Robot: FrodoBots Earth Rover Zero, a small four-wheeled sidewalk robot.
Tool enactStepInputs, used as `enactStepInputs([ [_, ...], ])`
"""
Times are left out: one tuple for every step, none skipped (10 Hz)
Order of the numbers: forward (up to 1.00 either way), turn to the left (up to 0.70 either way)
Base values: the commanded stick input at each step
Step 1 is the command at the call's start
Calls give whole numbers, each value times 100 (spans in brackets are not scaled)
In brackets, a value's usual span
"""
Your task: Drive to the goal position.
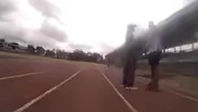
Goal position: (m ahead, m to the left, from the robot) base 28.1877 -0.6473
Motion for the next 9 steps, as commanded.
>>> enactStepInputs([
  [85, 0],
  [85, 0],
  [85, 0],
  [85, 0],
  [85, 0],
  [85, 0],
  [85, 0],
  [85, 0],
  [85, 0],
])
